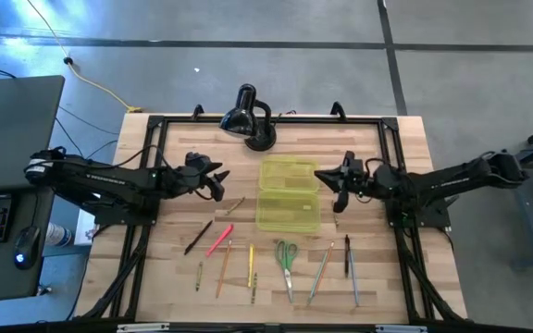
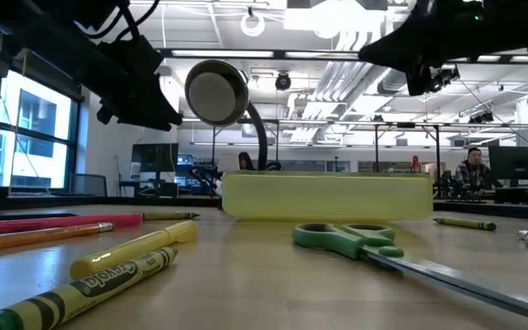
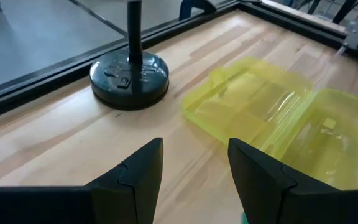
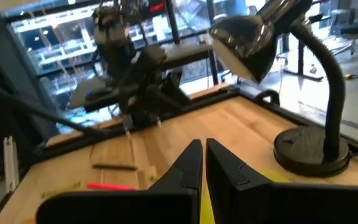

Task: Pick & place school supplies into a supply box
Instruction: Put the green crayon into the yellow supply box

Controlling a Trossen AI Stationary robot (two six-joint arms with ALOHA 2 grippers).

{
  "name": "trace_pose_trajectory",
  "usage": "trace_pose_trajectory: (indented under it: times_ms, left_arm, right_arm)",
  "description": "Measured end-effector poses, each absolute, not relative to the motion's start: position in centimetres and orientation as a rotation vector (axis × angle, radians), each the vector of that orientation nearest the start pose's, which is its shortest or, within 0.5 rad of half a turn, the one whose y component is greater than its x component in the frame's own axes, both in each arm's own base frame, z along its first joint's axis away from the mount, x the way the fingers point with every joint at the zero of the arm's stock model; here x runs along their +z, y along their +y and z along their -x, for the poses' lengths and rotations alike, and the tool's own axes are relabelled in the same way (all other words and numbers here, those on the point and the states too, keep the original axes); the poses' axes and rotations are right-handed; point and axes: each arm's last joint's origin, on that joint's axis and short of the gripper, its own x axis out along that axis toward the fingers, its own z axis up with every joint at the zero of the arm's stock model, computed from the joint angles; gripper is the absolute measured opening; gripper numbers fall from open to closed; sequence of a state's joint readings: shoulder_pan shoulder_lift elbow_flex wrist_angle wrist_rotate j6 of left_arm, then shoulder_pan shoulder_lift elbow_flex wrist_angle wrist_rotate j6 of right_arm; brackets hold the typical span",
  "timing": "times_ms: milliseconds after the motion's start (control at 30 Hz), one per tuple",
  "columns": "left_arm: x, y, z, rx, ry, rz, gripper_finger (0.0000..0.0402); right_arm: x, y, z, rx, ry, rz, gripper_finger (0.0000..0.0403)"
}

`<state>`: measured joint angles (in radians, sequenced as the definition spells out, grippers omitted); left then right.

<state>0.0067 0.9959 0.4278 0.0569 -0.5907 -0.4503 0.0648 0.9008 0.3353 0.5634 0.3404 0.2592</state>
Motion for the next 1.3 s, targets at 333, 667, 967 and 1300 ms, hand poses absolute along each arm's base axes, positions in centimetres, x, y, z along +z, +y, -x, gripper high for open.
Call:
trace_pose_trajectory:
  times_ms: [333, 667, 967, 1300]
  left_arm:
    - [19.9, 1.7, -19.5, 0.684, 0.352, 0.279, 0.0216]
    - [19.9, 1.7, -19.5, 0.67, 0.357, 0.283, 0.0216]
    - [19.9, 1.7, -19.5, 0.67, 0.357, 0.287, 0.0216]
    - [19.9, 1.7, -19.5, 0.669, 0.356, 0.295, 0.0216]
  right_arm:
    - [25.2, -1.3, -19.5, -0.493, -0.221, -0.154, 0.0]
    - [23.7, 0.5, -19.9, -0.332, -0.065, -0.143, 0.0001]
    - [29.1, 1.3, -20.9, -0.558, 0.131, 0.129, 0.0017]
    - [29.7, 1.5, -22.0, -0.68, 0.452, -0.025, 0.0087]
